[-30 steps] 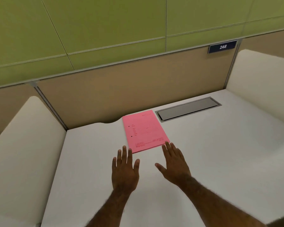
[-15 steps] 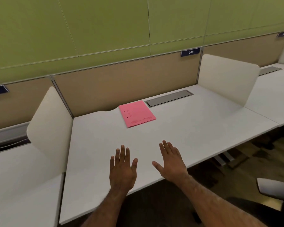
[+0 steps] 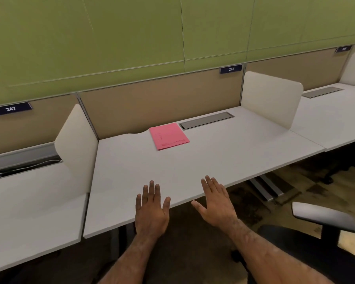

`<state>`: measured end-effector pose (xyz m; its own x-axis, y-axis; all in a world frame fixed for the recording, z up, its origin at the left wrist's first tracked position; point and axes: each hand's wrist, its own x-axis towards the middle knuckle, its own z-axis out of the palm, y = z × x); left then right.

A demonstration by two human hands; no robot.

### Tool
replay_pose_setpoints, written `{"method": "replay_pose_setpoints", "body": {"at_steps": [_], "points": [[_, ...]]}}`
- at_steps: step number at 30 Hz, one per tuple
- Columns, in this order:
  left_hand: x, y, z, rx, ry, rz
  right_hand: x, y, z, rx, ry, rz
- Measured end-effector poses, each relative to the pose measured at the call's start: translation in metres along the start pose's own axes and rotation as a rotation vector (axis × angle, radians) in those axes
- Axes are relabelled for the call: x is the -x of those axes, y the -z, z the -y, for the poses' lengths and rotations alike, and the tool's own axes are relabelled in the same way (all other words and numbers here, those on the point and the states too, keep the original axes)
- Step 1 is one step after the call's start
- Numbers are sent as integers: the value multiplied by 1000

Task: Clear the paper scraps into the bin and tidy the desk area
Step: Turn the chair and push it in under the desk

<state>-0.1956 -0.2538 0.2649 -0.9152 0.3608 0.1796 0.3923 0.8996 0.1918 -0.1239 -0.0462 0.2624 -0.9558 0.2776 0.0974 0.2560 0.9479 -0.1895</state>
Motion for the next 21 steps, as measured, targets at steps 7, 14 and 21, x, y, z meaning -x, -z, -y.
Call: {"method": "replay_pose_setpoints", "body": {"at_steps": [7,14,21], "points": [[87,27,-36,19,52,-9,69,15,-16,-24,72,-17],[171,38,-61,18,99,-34,145,30,-24,-39,125,16],[221,47,-68,42,131,-32,204,51,-25,-74,132,21]]}}
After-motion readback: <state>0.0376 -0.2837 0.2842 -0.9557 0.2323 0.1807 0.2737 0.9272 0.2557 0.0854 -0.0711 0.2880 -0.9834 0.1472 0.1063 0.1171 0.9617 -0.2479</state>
